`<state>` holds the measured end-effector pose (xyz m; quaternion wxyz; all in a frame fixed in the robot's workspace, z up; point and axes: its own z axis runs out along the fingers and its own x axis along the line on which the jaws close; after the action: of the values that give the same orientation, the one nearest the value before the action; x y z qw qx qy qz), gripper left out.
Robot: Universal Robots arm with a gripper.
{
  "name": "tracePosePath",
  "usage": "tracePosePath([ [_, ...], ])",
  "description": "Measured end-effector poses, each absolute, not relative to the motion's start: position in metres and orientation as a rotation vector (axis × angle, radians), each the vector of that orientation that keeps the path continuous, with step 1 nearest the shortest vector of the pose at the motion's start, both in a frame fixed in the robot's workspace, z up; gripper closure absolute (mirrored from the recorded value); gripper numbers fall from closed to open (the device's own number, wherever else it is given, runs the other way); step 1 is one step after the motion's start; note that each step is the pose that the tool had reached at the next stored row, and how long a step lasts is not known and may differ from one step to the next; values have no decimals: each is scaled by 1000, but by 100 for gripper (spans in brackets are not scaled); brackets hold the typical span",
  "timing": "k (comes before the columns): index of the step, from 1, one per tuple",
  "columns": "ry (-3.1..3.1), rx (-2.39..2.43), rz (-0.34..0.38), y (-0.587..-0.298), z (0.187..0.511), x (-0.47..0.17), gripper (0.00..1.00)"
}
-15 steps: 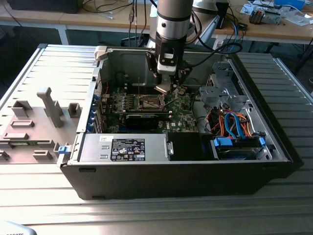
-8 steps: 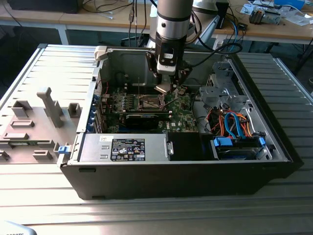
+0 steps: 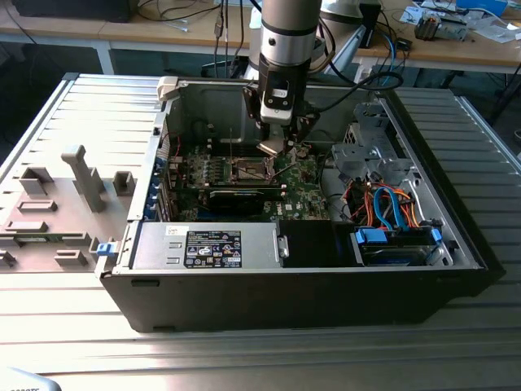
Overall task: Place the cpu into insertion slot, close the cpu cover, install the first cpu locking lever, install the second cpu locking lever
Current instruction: 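Place the cpu into insertion slot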
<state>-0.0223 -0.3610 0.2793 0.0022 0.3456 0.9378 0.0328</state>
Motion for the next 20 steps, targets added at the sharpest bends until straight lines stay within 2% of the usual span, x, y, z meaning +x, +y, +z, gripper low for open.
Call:
tracePosePath([
  [20, 2921, 1137, 103, -361, 279, -22, 46],
])
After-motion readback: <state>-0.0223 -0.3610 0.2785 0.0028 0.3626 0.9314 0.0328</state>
